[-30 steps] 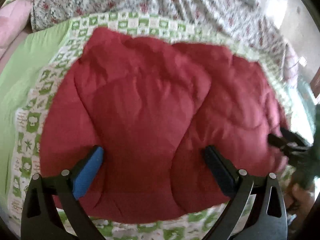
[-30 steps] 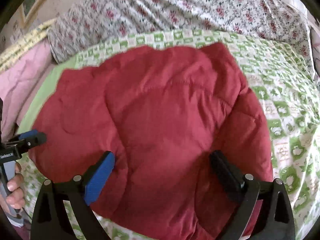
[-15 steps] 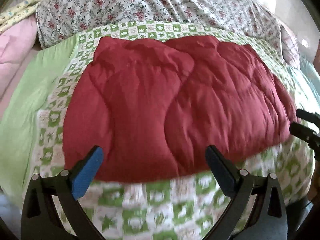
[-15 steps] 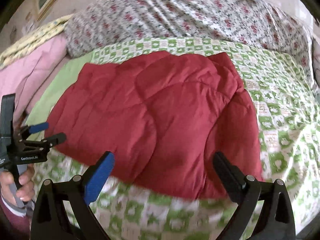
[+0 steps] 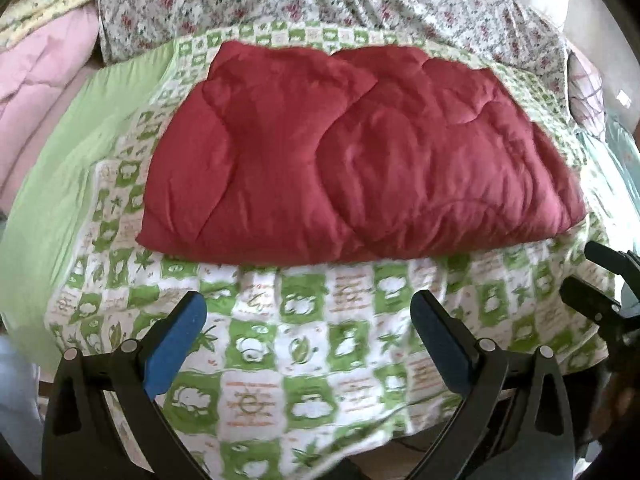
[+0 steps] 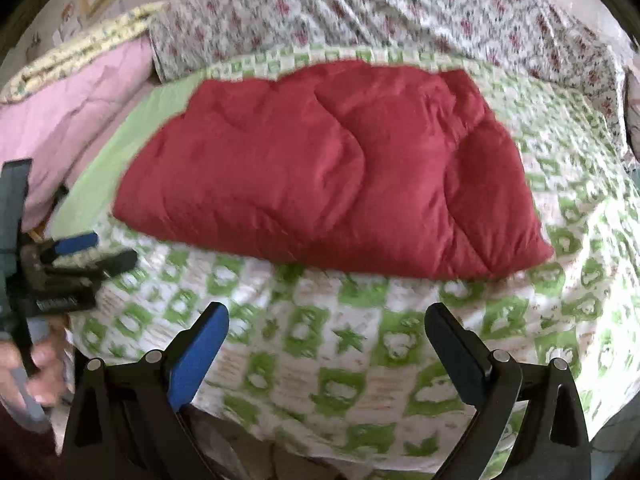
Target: Fold large clothes
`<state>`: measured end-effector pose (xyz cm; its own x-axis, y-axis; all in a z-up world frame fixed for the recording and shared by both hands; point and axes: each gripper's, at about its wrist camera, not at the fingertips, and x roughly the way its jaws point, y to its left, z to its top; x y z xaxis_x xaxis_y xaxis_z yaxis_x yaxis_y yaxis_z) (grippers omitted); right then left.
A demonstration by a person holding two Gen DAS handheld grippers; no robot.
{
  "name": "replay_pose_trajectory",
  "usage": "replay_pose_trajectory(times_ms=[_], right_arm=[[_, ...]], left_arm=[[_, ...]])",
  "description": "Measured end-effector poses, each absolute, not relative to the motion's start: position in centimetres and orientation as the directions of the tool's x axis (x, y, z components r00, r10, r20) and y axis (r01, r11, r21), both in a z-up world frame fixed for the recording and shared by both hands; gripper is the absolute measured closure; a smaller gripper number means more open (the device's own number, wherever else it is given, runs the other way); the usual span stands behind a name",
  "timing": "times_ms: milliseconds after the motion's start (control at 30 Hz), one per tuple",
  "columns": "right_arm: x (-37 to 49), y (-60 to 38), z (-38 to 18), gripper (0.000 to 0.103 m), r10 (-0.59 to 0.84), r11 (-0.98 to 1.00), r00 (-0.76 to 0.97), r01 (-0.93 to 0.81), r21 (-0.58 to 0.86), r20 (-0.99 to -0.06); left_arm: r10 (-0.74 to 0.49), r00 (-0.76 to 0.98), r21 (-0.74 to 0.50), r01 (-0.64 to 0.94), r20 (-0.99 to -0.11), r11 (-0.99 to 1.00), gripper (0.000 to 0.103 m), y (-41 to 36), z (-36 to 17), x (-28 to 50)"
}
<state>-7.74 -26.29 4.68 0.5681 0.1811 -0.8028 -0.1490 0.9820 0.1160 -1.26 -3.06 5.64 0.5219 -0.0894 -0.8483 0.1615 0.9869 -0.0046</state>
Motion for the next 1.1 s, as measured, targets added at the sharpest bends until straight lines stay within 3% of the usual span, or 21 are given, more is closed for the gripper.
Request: replay_pose_trajectory(times_ms=[300, 1100], right_arm=[[-6.9, -25.6, 10.1, 0.003, 0.117, 0.990, 0.675, -0.136, 0.033, -0.729], [0.2, -27.8, 5.3, 0.003, 0.144, 0.989, 0.601, -0.052, 0.141, -0.786]], left_arm=[[-0.082, 0.577, 0.002, 0.144, -0.812, 0.990, 0.001, -2.8, 9.7, -1.1], [0.009, 0.537, 0.022, 0.017, -0.844, 1.000, 0.001, -1.5, 6.1, 4.2]])
